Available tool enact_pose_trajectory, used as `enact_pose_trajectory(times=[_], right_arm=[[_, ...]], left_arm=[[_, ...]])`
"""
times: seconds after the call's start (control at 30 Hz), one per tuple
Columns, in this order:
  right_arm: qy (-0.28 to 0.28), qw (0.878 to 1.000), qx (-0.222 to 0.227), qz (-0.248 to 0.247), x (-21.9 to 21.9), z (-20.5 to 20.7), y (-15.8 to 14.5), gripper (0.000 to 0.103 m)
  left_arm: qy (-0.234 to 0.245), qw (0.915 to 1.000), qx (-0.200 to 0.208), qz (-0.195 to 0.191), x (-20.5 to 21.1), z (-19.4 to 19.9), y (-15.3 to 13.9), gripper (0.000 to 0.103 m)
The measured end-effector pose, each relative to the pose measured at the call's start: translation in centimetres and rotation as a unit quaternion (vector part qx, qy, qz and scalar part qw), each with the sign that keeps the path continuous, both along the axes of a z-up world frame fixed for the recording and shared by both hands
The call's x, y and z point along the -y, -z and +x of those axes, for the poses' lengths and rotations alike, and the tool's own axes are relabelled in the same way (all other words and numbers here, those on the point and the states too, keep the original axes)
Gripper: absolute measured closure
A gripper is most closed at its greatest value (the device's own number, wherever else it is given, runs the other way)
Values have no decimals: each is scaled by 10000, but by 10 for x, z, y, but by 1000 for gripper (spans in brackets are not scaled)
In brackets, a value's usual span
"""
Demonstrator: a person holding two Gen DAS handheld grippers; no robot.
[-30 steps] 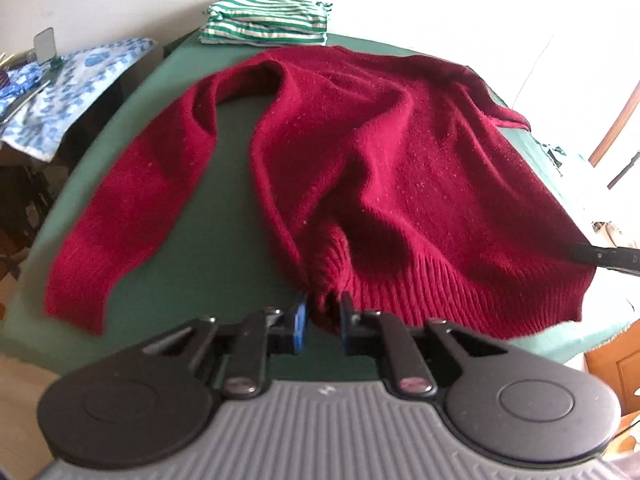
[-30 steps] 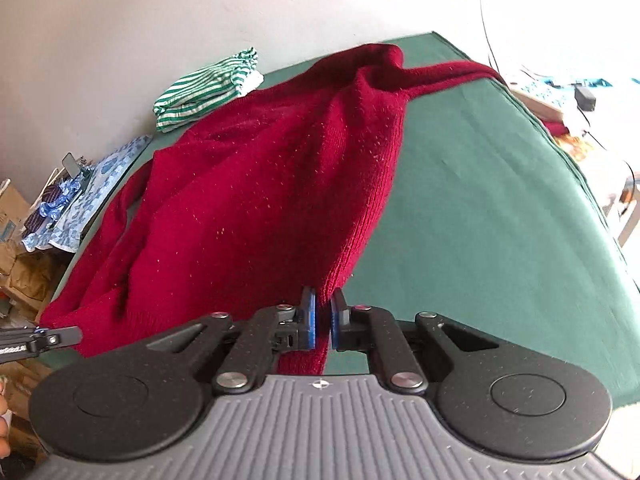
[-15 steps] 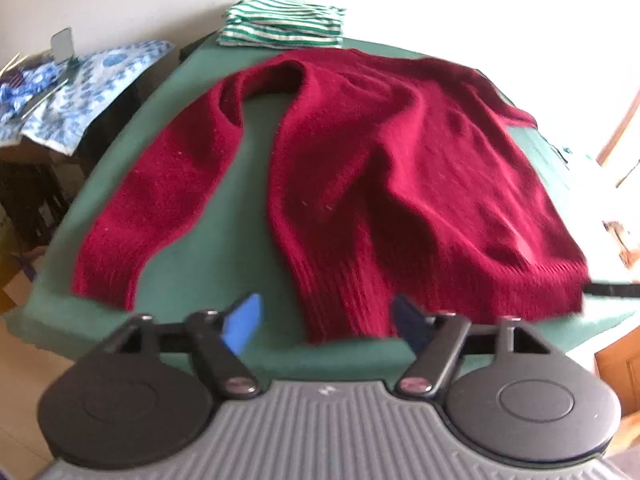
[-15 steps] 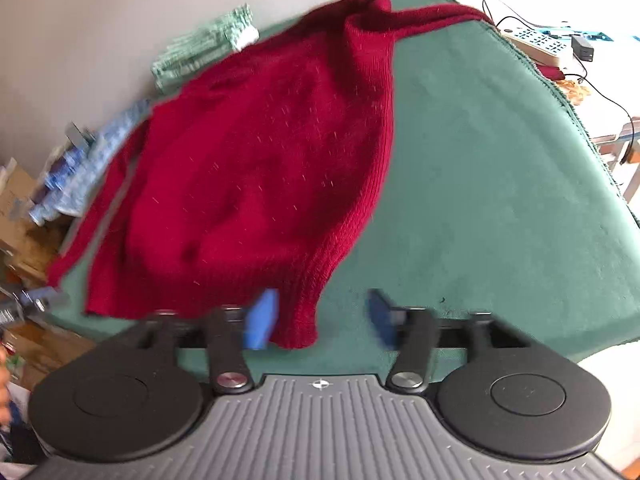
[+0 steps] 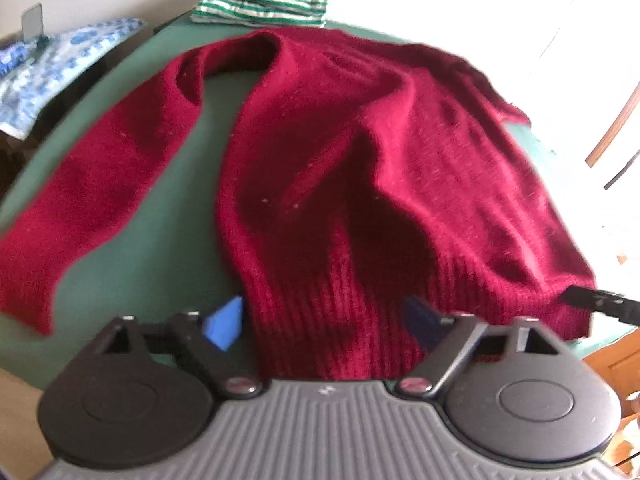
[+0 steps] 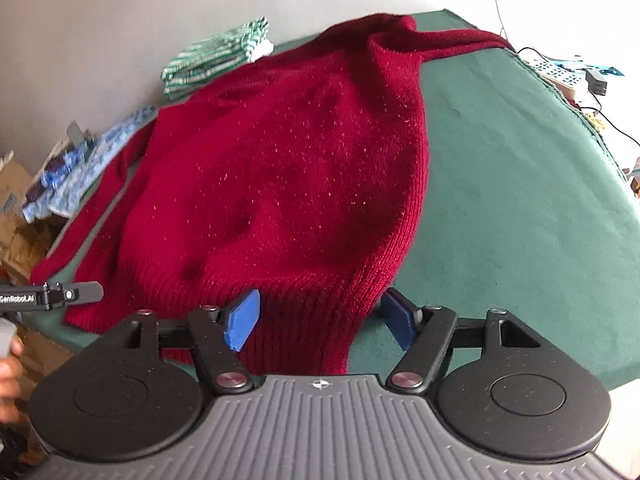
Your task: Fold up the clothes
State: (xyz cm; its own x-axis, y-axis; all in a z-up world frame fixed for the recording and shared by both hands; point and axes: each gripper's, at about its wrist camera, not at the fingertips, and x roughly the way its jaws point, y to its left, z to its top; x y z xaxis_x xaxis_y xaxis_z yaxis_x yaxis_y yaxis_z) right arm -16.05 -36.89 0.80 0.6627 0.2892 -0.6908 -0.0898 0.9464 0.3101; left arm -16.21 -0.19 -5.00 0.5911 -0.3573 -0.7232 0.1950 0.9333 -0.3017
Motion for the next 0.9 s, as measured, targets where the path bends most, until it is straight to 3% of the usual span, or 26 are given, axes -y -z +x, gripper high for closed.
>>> enact_pose_trajectory(times=[0.1, 0.2, 0.3, 0.4, 0.43, 0.47, 0.5, 0.53, 0.57, 0.77, 0.9], right_arm=[[69, 9996, 215, 138, 2, -5, 4, 33], [21, 9983, 508, 301, 2, -10, 9, 22], [-265, 9978, 596, -97, -11, -9, 8, 16], [-337, 9954, 760, -466, -20, -10, 10, 23], [-243, 9949, 821, -537, -21, -10, 11, 34], [-149, 9946, 861, -561, -21, -10, 11, 52], [-75, 9949, 874, -506, -19, -10, 11, 64], [-51, 9958, 847, -356, -15, -9, 12, 84], [-49, 9966, 802, -201, -12, -8, 13, 88], [-149, 9965, 799, 184, -5, -4, -3, 94], [-269, 9911, 1164, 590, 6, -16, -39, 94]], left_arm=[[-192, 9976, 269, -602, -13, -8, 7, 2], [-37, 9986, 232, -471, -8, -5, 6, 2], [-108, 9986, 188, -476, -8, -1, 6, 2], [-240, 9982, 149, -532, -10, 3, 6, 3], [-284, 9980, 137, -551, -11, 4, 6, 6], [-328, 9978, 124, -570, -11, 5, 6, 27], [-372, 9975, 111, -589, -12, 7, 6, 47], [-416, 9972, 98, -607, -13, 8, 6, 86], [-460, 9969, 85, -626, -13, 9, 6, 97], [-453, 9949, 711, -553, -14, -9, -32, 100], [-298, 9899, 1263, -572, -18, -34, -74, 101]])
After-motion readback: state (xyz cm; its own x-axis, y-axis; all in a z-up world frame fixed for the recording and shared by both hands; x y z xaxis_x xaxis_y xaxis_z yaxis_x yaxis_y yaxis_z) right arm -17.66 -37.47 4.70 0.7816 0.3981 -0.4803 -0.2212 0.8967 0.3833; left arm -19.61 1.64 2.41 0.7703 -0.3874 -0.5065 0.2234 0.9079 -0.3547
